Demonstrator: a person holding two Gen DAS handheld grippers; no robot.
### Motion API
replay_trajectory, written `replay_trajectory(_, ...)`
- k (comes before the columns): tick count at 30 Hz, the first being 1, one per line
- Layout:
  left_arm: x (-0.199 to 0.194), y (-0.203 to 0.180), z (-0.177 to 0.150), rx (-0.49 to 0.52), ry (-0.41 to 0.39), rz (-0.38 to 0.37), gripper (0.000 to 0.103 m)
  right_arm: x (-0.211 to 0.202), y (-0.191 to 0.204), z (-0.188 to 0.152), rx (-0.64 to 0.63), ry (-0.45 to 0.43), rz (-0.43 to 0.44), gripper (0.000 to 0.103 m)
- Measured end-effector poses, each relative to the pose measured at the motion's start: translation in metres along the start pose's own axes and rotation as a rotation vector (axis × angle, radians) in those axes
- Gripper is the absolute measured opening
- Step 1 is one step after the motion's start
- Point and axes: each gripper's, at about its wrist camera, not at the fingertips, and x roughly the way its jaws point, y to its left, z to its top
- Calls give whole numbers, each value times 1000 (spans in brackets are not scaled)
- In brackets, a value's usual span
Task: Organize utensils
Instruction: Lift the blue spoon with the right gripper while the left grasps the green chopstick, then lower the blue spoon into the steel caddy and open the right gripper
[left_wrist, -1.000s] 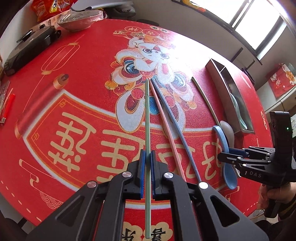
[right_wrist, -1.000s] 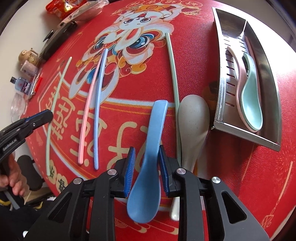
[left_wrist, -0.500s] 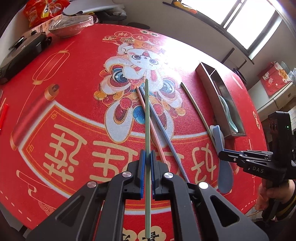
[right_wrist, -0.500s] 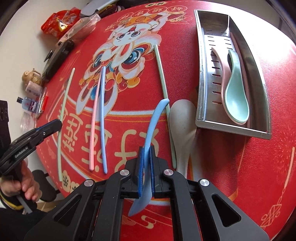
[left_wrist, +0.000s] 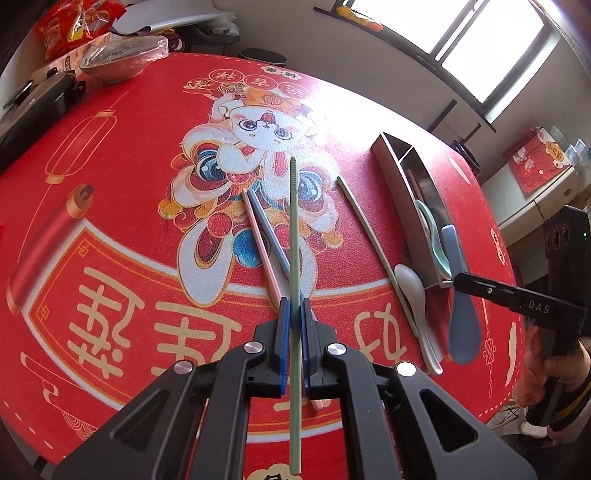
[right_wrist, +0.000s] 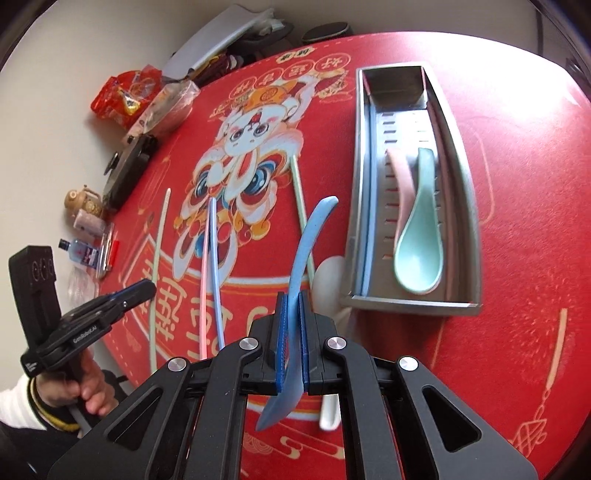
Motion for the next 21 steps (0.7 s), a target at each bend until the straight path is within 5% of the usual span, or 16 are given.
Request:
replay_trajectory(9, -7, -24, 33, -30, -65, -12, 5, -11, -55, 66, -60, -38, -142, 6)
replay_trajectory(21, 4, -54, 47, -47, -73, -18, 5, 34, -71, 79, -67, 40, -91, 6)
